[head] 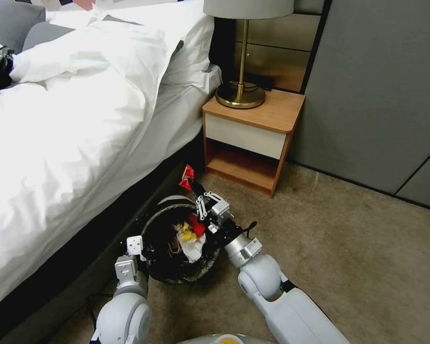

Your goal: Pick up the trash bin, then pick up the garbage from the floor and place it into the trash bin.

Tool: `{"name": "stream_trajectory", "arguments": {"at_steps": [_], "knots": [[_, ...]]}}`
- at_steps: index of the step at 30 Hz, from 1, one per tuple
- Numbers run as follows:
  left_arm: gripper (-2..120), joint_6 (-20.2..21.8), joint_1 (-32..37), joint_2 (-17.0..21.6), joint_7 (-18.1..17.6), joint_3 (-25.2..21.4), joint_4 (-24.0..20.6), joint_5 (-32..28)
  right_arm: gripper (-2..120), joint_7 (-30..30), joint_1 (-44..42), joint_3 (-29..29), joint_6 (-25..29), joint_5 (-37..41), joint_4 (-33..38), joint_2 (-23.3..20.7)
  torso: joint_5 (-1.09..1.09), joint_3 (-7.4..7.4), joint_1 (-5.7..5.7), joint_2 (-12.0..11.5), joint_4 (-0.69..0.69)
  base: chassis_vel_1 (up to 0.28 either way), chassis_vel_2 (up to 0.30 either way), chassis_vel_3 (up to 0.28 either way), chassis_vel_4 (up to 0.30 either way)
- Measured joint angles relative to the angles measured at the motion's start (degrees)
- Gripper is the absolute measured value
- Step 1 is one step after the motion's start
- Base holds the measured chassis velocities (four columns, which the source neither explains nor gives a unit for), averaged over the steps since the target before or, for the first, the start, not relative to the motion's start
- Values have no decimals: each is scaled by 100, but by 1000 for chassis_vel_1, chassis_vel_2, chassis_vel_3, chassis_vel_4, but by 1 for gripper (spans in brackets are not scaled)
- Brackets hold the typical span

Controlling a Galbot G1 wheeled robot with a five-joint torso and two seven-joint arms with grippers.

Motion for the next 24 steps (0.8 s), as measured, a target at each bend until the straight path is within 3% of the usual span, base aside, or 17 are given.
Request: {"name": "stream_trajectory", "arguments": {"at_steps": [14,24], "knots": [[0,26,-28,74,-2,-20,-47,-62,0,-358,-160,-118,104,97,114,-184,0,0,0,0,0,0,0,0,0],[0,328,-45,184,-47,-75,-213,-343,0,-449,-589,-405,273,-85,91,-1056,0,0,0,0,0,0,0,0,0]]}}
